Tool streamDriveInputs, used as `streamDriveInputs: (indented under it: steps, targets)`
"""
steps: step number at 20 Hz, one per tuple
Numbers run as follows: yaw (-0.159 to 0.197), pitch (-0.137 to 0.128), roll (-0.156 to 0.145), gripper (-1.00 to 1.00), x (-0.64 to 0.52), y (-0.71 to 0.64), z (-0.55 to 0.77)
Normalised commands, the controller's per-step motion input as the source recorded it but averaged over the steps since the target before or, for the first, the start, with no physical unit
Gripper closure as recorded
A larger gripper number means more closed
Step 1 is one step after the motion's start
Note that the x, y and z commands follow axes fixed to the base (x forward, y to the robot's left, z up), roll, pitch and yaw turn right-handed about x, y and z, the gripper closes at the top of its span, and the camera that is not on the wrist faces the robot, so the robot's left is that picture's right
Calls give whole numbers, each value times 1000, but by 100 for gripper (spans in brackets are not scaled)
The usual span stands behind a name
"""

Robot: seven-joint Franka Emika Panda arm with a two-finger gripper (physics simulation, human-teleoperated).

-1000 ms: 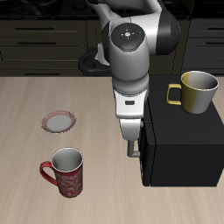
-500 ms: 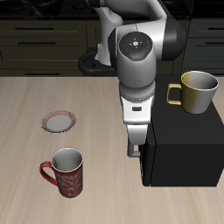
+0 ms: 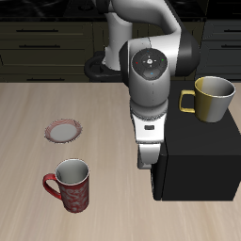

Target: Open the microwave

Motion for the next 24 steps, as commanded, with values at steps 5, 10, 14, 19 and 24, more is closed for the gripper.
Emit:
streamDriveInputs:
  steps: [5,10,14,19,24]
  targets:
    - [41,44,-20,-100,62,45,-414]
    - [-27,22,-40,-100,87,-63,-200]
    - [-44,-89,4,100,80,32,109]
    - [-21,-15,13,100,-21,39,89]
    - [-24,-52,25,100,18,57,154]
